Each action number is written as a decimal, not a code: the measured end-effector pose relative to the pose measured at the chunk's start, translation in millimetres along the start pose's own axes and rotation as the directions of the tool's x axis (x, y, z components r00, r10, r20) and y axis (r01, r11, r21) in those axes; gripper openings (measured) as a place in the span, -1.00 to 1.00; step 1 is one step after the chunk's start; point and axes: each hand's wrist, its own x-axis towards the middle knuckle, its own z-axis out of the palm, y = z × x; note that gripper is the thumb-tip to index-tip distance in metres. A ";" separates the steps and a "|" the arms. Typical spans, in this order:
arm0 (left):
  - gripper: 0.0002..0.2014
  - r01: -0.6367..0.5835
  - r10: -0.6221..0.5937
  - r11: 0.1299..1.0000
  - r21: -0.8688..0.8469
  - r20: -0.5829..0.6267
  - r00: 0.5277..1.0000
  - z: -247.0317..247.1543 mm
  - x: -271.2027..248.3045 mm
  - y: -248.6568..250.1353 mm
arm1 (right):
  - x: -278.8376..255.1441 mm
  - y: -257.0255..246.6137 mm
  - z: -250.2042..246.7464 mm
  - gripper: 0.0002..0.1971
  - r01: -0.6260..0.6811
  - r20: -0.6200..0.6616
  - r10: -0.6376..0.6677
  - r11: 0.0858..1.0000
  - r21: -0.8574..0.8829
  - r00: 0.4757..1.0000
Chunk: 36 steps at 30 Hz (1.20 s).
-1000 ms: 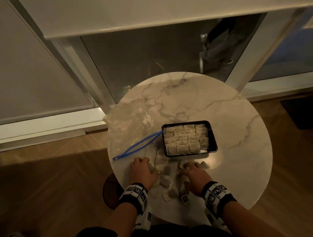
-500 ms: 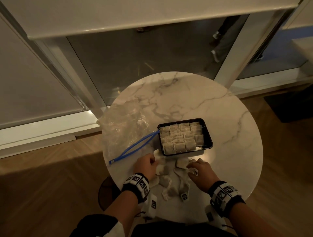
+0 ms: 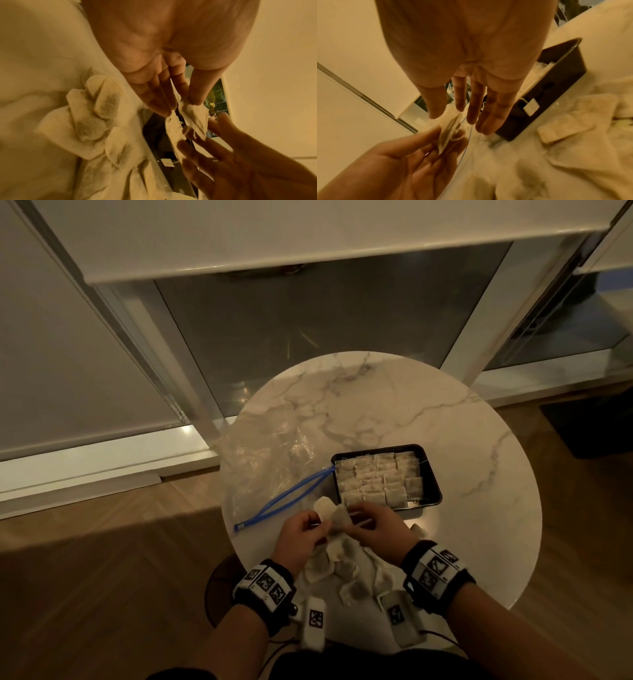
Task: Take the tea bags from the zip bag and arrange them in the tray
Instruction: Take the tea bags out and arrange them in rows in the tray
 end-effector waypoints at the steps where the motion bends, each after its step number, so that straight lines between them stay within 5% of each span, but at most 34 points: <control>1: -0.93 -0.006 0.006 1.000 -0.025 0.009 1.000 1.8 -1.6 2.0 | 2.3 -4.4 4.9 -0.65 0.007 0.016 -0.008 0.999 0.051 1.000; 9: -0.76 0.091 -0.102 0.927 -0.365 -0.011 0.995 -7.3 -12.2 19.3 | -3.3 -23.0 16.2 -0.92 0.016 0.042 -0.026 0.974 0.227 0.999; 17: -0.90 0.033 -0.071 0.973 -0.230 -0.158 0.985 -14.5 -8.0 12.6 | -3.3 -13.7 1.1 -0.90 -0.015 -0.068 0.041 0.937 0.348 0.997; 22: -0.88 0.029 0.023 0.982 0.189 -0.269 0.963 -29.8 1.5 -6.4 | -1.4 -1.2 -24.7 -0.87 0.002 -0.263 0.104 0.927 0.374 0.959; 27: -0.83 0.072 0.040 0.927 0.369 -0.286 0.957 -29.8 5.6 -22.6 | -6.3 16.3 -53.2 -0.63 -0.020 -0.322 0.160 0.917 0.398 0.933; 33: -0.62 0.090 0.069 0.927 0.364 -0.402 0.913 -15.5 7.5 -22.6 | -9.9 33.5 -82.1 -0.63 -0.014 -0.404 0.189 0.917 0.399 0.895; 36: -0.64 0.037 0.189 0.900 0.435 -0.464 0.865 -1.8 8.2 -20.2 | -11.0 38.7 -93.5 -0.70 0.006 -0.427 0.177 0.920 0.393 0.887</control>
